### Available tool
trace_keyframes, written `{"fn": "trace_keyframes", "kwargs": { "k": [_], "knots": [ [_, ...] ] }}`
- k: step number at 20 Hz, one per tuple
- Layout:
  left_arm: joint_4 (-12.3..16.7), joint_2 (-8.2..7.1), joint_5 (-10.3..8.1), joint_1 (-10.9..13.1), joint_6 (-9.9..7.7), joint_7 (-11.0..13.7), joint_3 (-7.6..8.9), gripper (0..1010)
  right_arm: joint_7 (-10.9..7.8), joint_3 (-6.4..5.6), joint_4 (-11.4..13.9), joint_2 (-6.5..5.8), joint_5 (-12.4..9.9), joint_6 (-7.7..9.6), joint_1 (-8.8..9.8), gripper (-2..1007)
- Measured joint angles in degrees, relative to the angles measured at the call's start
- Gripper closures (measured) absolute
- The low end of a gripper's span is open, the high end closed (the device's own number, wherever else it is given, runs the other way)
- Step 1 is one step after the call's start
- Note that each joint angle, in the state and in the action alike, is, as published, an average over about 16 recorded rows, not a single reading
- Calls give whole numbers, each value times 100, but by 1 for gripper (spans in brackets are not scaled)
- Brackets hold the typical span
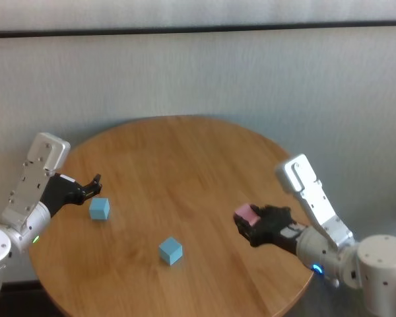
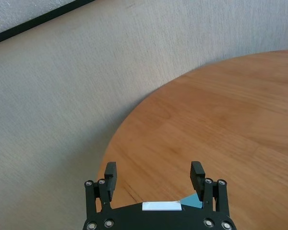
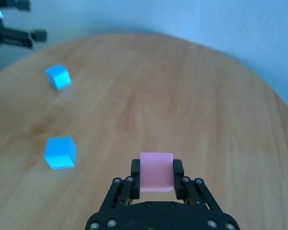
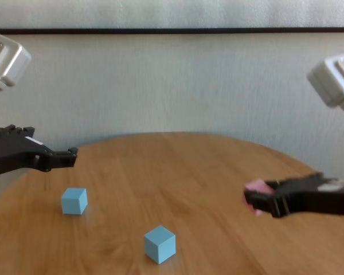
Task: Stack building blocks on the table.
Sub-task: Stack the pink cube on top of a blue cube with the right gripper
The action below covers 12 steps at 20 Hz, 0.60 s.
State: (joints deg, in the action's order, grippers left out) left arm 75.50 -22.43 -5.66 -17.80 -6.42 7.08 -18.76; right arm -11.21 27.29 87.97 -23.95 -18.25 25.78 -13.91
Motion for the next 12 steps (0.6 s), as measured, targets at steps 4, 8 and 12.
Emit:
{"fn": "trace_keyframes", "kwargs": {
  "k": [4, 8, 12],
  "knots": [
    [0, 0, 0, 0, 0, 0, 0, 8, -263, 136, -74, 53, 125, -227, -190, 635],
    [0, 0, 0, 0, 0, 0, 0, 8, -458, 291, -144, 169, 234, -306, -355, 635],
    [0, 0, 0, 0, 0, 0, 0, 8, -580, 447, -160, 296, 348, -275, -455, 635]
  ]
}}
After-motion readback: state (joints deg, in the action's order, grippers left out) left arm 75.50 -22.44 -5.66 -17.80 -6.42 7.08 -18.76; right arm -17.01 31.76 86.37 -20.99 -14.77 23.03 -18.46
